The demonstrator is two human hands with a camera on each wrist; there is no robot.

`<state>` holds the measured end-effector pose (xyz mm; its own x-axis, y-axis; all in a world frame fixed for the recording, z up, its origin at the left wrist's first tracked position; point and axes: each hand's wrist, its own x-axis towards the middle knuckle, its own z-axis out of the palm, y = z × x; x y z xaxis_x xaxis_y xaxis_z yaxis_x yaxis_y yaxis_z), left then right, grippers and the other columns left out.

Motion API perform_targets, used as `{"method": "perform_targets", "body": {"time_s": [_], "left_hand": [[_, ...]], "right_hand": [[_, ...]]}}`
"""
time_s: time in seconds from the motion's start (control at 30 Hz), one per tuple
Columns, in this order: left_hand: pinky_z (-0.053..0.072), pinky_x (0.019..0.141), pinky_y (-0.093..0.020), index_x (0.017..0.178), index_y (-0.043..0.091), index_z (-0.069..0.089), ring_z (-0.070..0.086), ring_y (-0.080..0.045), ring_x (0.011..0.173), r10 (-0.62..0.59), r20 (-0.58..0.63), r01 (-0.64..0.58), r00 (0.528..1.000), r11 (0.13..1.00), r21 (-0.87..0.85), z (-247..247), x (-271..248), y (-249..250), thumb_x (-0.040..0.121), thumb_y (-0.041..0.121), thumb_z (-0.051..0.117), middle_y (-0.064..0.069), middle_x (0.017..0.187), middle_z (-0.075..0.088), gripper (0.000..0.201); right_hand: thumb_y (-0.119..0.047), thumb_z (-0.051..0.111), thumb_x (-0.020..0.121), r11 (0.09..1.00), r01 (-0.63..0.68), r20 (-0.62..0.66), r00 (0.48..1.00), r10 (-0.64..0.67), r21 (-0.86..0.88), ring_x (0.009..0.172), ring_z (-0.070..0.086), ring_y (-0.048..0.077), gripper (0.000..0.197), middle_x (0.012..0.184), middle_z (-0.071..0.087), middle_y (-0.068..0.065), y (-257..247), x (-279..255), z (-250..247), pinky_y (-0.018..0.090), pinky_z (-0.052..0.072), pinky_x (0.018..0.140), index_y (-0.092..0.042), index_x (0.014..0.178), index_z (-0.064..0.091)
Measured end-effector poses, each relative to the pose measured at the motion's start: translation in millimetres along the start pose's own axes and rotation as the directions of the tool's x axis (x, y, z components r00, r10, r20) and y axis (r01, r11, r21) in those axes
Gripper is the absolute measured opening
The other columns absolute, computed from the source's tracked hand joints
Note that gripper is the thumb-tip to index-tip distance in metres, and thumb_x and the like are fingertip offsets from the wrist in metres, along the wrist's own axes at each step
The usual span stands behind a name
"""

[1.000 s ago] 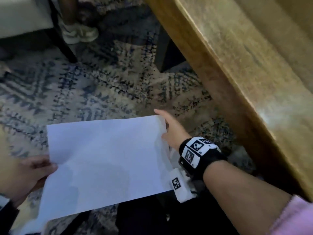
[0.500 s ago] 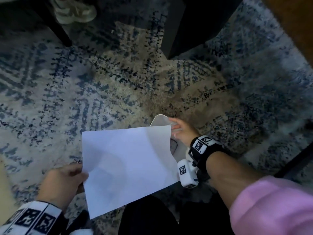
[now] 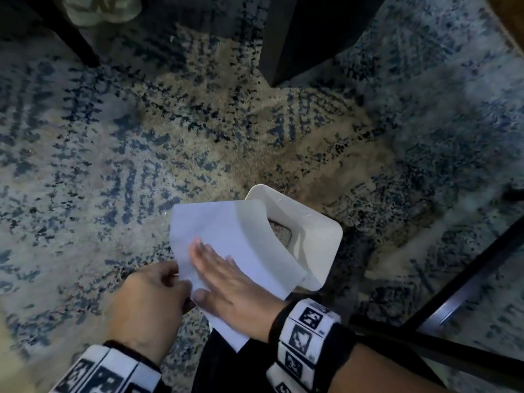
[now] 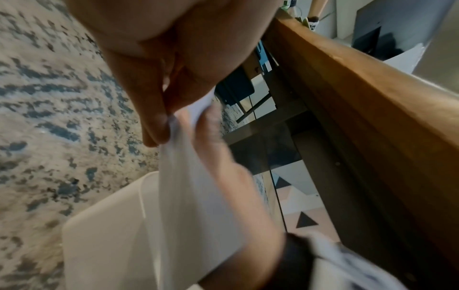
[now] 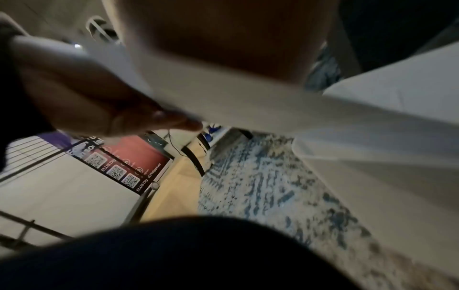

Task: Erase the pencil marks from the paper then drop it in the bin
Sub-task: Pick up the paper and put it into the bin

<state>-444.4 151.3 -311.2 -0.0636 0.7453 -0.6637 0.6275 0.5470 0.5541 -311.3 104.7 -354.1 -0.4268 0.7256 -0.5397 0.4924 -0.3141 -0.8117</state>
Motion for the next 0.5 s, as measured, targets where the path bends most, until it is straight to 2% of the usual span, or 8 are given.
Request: {"method": "perform_targets", "body": {"time_s": [0.1, 0.17, 0.23, 0.27, 0.3, 0.4, 0.47, 0.5], "left_hand": [[0.057, 0.075, -0.052, 0.062, 0.017, 0.066, 0.066, -0.025, 0.056, -0.066, 0.015, 0.067, 0.998, 0.992, -0.109, 2, -2, 4, 0.069, 0.0, 0.065, -0.01, 0.054, 0.068, 0.018], [0.059, 0.072, -0.044, 0.072, 0.012, 0.068, 0.063, -0.024, 0.054, -0.117, 0.03, 0.121, 0.993, 0.976, -0.183, -1, -4, 7, 0.074, -0.01, 0.059, -0.009, 0.056, 0.068, 0.024], [0.056, 0.078, -0.044, 0.09, 0.004, 0.067, 0.066, -0.029, 0.065, -0.123, 0.049, 0.13, 0.991, 0.972, -0.198, -2, -3, 4, 0.076, -0.01, 0.057, -0.016, 0.07, 0.069, 0.022], [0.055, 0.08, -0.046, 0.09, 0.004, 0.067, 0.066, -0.03, 0.067, -0.115, 0.045, 0.122, 0.992, 0.971, -0.205, -2, -3, 4, 0.076, -0.009, 0.058, -0.018, 0.074, 0.068, 0.022], [0.056, 0.079, -0.045, 0.085, 0.008, 0.068, 0.064, -0.03, 0.065, -0.098, 0.052, 0.107, 0.994, 0.97, -0.218, 0, -3, 6, 0.077, -0.009, 0.058, -0.018, 0.074, 0.066, 0.021], [0.058, 0.071, -0.037, 0.068, 0.016, 0.064, 0.061, -0.029, 0.062, -0.083, 0.079, 0.099, 0.993, 0.97, -0.224, 5, -2, 5, 0.077, -0.011, 0.057, -0.021, 0.073, 0.062, 0.03], [0.056, 0.08, -0.046, 0.075, 0.013, 0.067, 0.063, -0.031, 0.066, -0.083, 0.066, 0.096, 0.994, 0.971, -0.22, 5, -2, 6, 0.075, -0.012, 0.057, -0.025, 0.077, 0.066, 0.026], [0.054, 0.083, -0.051, 0.073, 0.014, 0.068, 0.065, -0.033, 0.067, -0.09, 0.061, 0.101, 0.994, 0.971, -0.215, 3, -2, 4, 0.074, -0.012, 0.058, -0.028, 0.078, 0.067, 0.028]], "right_hand": [[-0.055, 0.014, 0.093, 0.973, -0.213, 0.068, 0.973, 0.219, -0.085, 0.142, -0.019, 0.007, 0.065, 0.155, -0.02, -0.01, 44, 12, -9, 0.036, -0.01, 0.116, -0.031, 0.146, -0.012], [-0.051, 0.019, 0.098, 0.86, -0.481, 0.05, 0.868, 0.495, -0.171, 0.146, -0.01, 0.02, 0.064, 0.158, -0.014, 0.0, 84, 14, -22, 0.047, -0.002, 0.117, -0.023, 0.15, -0.006], [-0.055, 0.021, 0.096, 0.736, -0.642, -0.06, 0.761, 0.646, -0.215, 0.146, -0.004, 0.027, 0.067, 0.158, -0.01, 0.008, 106, 11, -36, 0.052, 0.004, 0.116, -0.023, 0.15, -0.004], [-0.056, 0.023, 0.095, 0.738, -0.648, -0.095, 0.76, 0.643, -0.187, 0.146, -0.007, 0.028, 0.069, 0.158, -0.013, 0.008, 105, 11, -41, 0.052, 0.003, 0.116, -0.024, 0.15, -0.005], [-0.055, 0.026, 0.095, 0.79, -0.594, -0.122, 0.804, 0.582, -0.151, 0.145, -0.011, 0.027, 0.07, 0.157, -0.017, 0.008, 98, 12, -43, 0.05, 0.002, 0.117, -0.025, 0.149, -0.006], [-0.045, 0.03, 0.098, 0.965, -0.248, -0.06, 0.968, 0.244, -0.079, 0.143, -0.016, 0.013, 0.065, 0.157, -0.016, -0.002, 60, 15, -35, 0.033, -0.006, 0.117, -0.025, 0.149, -0.007], [-0.04, 0.029, 0.1, 0.971, -0.237, 0.01, 0.971, 0.237, -0.019, 0.144, -0.008, 0.01, 0.061, 0.158, -0.009, -0.003, 60, 16, -26, 0.022, -0.005, 0.112, -0.021, 0.15, -0.002], [-0.041, 0.028, 0.1, 0.932, -0.36, 0.011, 0.933, 0.36, 0.034, 0.146, 0.0, 0.013, 0.061, 0.159, -0.003, 0.001, 69, 16, -30, 0.021, 0.0, 0.112, -0.017, 0.151, 0.002]]}}
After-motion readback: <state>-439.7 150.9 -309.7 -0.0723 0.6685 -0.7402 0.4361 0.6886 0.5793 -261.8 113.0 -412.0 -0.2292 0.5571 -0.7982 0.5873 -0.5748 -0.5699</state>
